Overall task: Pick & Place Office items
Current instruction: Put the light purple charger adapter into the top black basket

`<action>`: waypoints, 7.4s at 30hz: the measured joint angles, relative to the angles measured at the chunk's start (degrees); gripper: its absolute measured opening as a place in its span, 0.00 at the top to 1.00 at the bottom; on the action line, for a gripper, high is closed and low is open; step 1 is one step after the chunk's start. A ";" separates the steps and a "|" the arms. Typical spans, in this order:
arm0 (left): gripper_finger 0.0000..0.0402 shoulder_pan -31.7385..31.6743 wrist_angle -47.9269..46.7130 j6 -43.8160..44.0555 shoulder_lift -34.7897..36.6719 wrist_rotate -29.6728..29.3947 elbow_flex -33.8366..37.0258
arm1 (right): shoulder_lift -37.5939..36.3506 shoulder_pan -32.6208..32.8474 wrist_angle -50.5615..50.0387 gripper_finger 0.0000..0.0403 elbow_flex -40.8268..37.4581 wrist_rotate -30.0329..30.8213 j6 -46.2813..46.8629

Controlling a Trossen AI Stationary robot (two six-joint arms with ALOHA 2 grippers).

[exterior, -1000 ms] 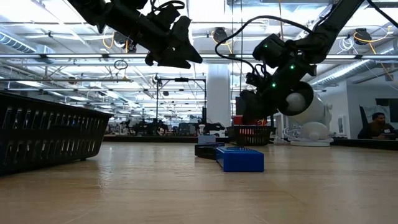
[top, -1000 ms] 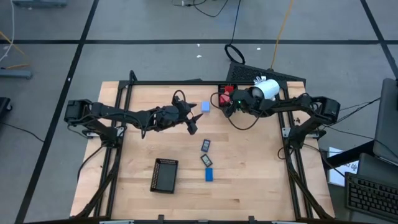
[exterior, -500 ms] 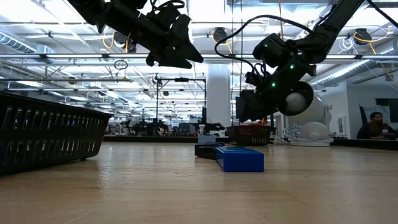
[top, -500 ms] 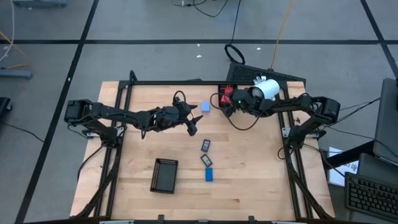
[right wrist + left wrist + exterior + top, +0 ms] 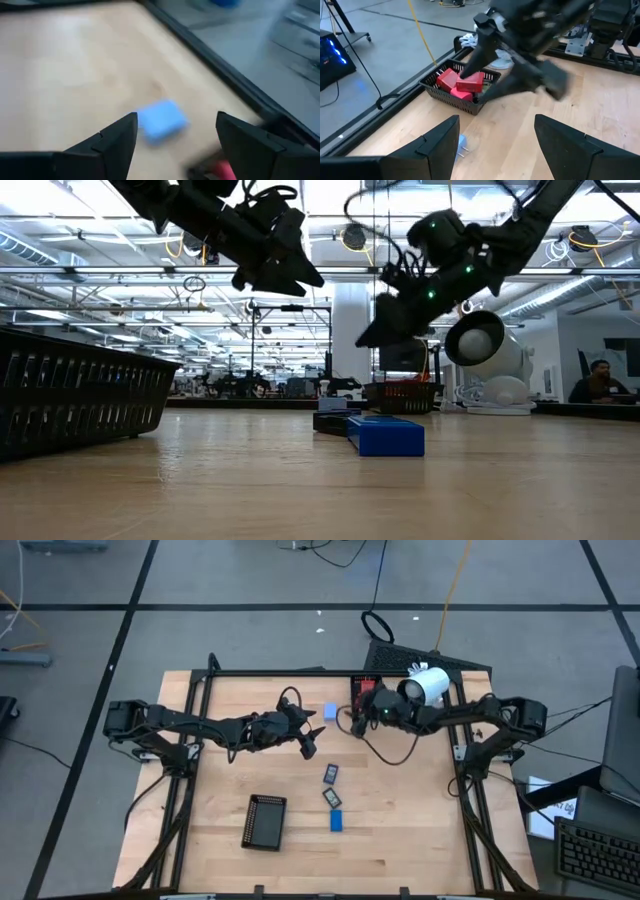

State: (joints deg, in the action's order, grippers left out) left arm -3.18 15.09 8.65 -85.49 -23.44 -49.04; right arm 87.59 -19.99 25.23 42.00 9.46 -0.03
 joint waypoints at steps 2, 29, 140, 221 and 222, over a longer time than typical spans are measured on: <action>0.35 0.00 -0.08 1.08 -0.01 0.01 0.00 | 0.05 1.13 1.17 0.36 0.02 -5.68 -1.71; 0.35 -3.03 6.66 6.74 -7.19 -4.12 -0.04 | 0.20 2.76 -5.27 0.40 0.02 -21.21 -5.34; 0.35 4.83 -19.52 5.52 20.13 3.95 0.02 | 21.31 2.50 -20.97 0.24 18.57 -17.21 -9.56; 0.35 4.22 -11.83 1.37 14.78 3.84 0.00 | 10.44 -17.92 -12.07 0.31 8.57 -7.63 -7.35; 0.35 4.22 -11.89 1.37 14.78 3.84 0.00 | 10.84 -17.94 -11.69 0.31 8.59 -7.63 -7.50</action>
State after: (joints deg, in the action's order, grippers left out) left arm 1.04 3.20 10.02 -70.72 -19.59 -49.04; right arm 98.43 -37.93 13.54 50.59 1.83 -7.53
